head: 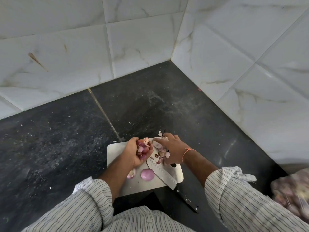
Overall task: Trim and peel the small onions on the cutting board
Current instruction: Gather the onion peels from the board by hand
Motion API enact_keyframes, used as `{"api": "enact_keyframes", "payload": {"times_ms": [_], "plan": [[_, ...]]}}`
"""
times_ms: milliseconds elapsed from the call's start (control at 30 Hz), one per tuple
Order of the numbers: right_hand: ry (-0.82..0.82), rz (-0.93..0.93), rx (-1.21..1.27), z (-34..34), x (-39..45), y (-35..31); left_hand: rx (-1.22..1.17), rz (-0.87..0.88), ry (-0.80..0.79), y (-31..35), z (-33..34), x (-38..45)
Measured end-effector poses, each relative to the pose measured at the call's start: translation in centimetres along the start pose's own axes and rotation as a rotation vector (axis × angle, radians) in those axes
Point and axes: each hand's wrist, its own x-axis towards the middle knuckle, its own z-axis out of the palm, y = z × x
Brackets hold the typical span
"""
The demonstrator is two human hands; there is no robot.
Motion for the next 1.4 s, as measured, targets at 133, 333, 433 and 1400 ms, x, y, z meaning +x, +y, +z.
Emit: {"api": "enact_keyframes", "payload": {"times_ms": [133, 333, 433, 1400], "plan": [[0.034, -0.048, -0.035, 0.6, 0.3, -1.6, 0.021, 0.021, 0.011, 0.2, 0.2, 0.1], [0.046, 0.005, 0.1, 1.5, 0.3, -2.5, 0.046, 0.021, 0.037, 0.1, 0.0, 0.2], [0.051, 0.036, 0.123, 1.9, 0.3, -2.6, 0.089, 0.037, 0.05, -0.1, 0.1, 0.2], [0.295, -0.089, 0.382, -2.1, -1.8, -9.8, 0.337, 0.078, 0.147, -0.5, 0.0, -1.7]]}}
